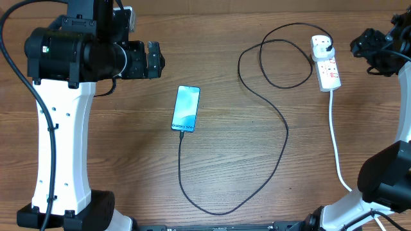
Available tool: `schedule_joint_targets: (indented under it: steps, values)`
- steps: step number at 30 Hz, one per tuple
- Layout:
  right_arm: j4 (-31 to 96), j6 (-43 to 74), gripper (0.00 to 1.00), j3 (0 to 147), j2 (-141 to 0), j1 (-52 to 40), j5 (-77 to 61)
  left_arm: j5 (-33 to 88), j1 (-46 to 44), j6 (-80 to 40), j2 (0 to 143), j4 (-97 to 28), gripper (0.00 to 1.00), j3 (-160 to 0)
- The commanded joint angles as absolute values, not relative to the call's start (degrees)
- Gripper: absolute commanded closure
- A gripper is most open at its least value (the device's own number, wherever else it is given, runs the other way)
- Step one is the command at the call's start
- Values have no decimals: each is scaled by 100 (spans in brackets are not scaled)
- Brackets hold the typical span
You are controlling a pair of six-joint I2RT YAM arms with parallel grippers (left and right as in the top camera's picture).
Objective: Plug charger to phone and switch on socket
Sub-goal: 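Position the right gripper over the orange switch beside the charger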
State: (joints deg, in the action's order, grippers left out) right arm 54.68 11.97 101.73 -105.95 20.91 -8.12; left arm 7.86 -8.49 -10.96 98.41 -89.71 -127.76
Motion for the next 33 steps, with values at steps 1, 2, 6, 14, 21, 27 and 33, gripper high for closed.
schedule_joint_targets:
  steps: [1, 2, 6, 14, 21, 27, 33]
  values:
    - [5448, 1194, 24, 10221, -10702, 2086, -777, 725, -827, -1031, 9721, -8982, 0, -12798]
    - [5450, 1194, 24, 10221, -10709, 2086, -777, 725, -827, -1031, 9721, -8982, 0, -12798]
    - [5443, 1194, 24, 10221, -10737, 2086, -801, 725, -827, -1031, 9721, -8982, 0, -12798]
    - [5461, 1190, 24, 10221, -10945, 2086, -816, 725, -827, -1031, 9721, -8982, 0, -12798]
    - [5424, 1188, 24, 10221, -11078, 2086, -814, 725, -827, -1031, 9721, -8982, 0, -12798]
    - [5483, 1192, 23, 10221, -11078, 2086, -834, 725, -827, -1031, 9721, -8982, 0, -12798]
    - [5472, 1192, 23, 10224, -11078, 2086, -1081, 725, -827, -1031, 9721, -8982, 0, -12798]
